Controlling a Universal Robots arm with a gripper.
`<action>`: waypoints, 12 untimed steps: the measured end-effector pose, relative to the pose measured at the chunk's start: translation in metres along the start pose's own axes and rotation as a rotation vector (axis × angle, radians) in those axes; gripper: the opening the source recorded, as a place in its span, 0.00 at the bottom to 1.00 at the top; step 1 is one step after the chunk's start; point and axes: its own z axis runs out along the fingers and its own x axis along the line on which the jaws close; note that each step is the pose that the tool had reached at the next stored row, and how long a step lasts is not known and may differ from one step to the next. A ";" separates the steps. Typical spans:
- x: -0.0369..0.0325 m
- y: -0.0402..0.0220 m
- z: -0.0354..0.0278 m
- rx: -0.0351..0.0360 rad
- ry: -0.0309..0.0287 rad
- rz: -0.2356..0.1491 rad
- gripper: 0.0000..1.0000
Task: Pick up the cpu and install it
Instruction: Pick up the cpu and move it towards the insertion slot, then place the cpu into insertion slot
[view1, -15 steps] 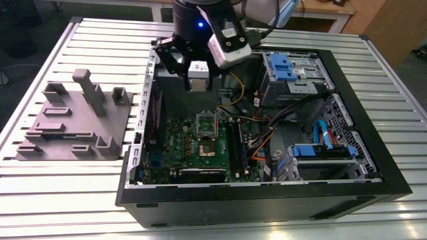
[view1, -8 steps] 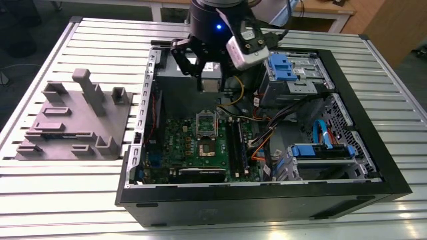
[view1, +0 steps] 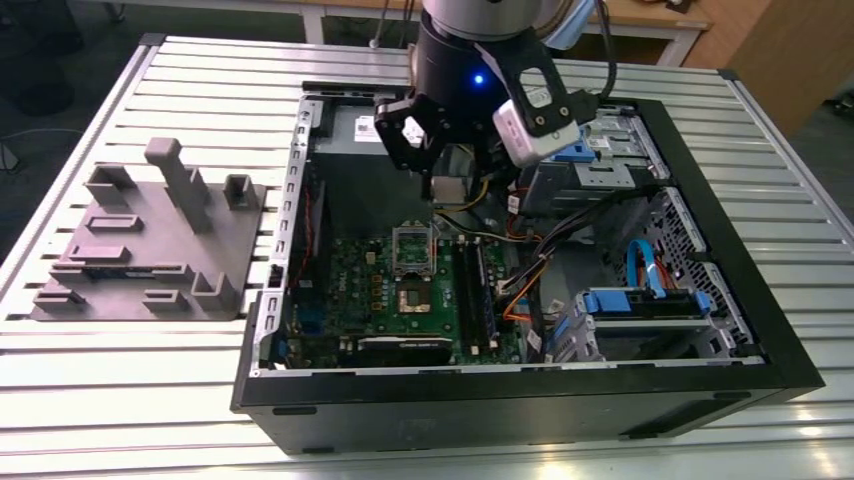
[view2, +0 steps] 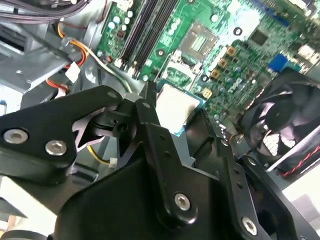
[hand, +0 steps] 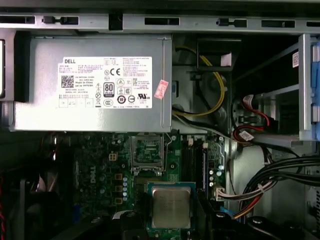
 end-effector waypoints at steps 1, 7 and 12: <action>0.0000 -0.0006 0.0001 0.0000 0.0000 0.000 0.47; 0.0000 -0.0006 0.0001 -0.0001 0.0002 0.000 0.47; 0.0000 -0.0006 0.0001 0.0000 0.0003 0.000 0.47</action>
